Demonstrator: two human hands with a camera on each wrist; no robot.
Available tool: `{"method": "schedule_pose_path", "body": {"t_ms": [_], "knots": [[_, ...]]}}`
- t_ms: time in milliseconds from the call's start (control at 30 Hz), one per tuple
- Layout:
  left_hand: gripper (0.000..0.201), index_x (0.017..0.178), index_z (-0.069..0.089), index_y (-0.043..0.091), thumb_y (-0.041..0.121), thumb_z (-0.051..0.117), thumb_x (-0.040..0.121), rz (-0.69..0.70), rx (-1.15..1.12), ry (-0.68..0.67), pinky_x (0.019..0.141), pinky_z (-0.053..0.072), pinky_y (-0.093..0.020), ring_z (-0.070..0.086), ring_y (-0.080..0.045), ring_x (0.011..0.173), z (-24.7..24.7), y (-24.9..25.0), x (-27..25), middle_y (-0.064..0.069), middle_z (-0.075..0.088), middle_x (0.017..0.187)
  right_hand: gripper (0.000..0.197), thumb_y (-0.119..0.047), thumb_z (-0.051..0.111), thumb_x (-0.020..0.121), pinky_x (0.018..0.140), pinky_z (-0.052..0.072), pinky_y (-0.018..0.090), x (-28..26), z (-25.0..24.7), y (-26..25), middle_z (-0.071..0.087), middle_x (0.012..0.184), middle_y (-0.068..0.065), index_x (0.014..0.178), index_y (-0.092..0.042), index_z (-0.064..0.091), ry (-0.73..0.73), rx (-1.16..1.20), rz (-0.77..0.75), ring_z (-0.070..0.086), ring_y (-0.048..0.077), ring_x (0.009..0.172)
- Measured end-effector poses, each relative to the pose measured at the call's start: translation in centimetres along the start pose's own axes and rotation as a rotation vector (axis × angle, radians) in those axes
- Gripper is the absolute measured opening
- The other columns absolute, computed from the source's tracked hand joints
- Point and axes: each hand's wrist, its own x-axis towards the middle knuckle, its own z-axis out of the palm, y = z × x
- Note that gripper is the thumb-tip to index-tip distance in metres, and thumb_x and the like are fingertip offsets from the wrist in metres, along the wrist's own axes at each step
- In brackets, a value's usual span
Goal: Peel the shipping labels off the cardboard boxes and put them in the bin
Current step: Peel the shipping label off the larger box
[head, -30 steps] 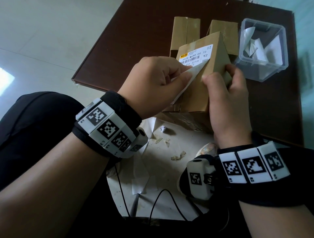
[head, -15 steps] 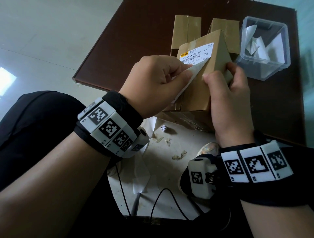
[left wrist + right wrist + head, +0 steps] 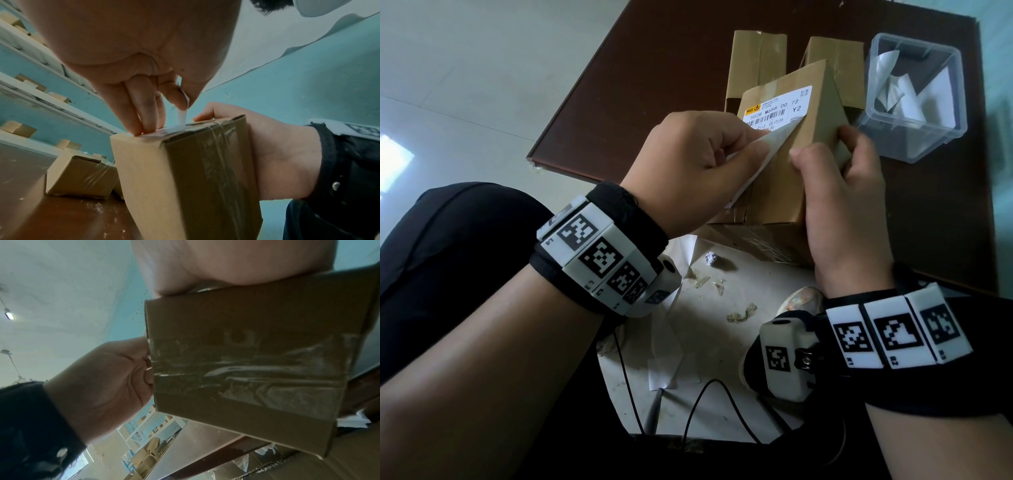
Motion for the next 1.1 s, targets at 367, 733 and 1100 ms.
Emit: {"method": "schedule_pose_path", "body": {"t_ms": [367, 733, 1100], "knots": [[0.024, 0.078, 0.058, 0.033, 0.033, 0.057, 0.101, 0.01, -0.007, -0.015, 0.06, 0.048, -0.04, 0.055, -0.013, 0.064, -0.19, 0.45, 0.06, -0.002, 0.071, 0.082, 0.066, -0.038, 0.065, 0.095, 0.077, 0.057, 0.016, -0.12, 0.05, -0.13, 0.064, 0.13, -0.012, 0.155, -0.026, 0.041, -0.019, -0.004, -0.003, 0.068, 0.004, 0.11], [0.022, 0.08, 0.063, 0.031, 0.035, 0.055, 0.101, -0.001, 0.0, -0.017, 0.063, 0.05, -0.042, 0.061, -0.015, 0.071, -0.24, 0.43, 0.03, -0.001, 0.074, 0.089, 0.073, -0.045, 0.064, 0.086, 0.078, 0.057, 0.017, -0.14, 0.1, -0.1, 0.063, 0.133, -0.011, 0.155, -0.028, 0.043, -0.019, -0.008, -0.01, 0.067, 0.003, 0.111], [0.025, 0.088, 0.071, 0.022, 0.035, 0.054, 0.101, 0.0, 0.009, -0.012, 0.063, 0.05, -0.042, 0.06, -0.012, 0.07, -0.21, 0.28, 0.04, -0.001, 0.073, 0.089, 0.074, -0.046, 0.063, 0.086, 0.078, 0.057, 0.017, -0.08, 0.09, -0.04, 0.063, 0.135, -0.009, 0.155, -0.028, 0.042, -0.025, -0.002, -0.012, 0.066, 0.006, 0.115]]}}
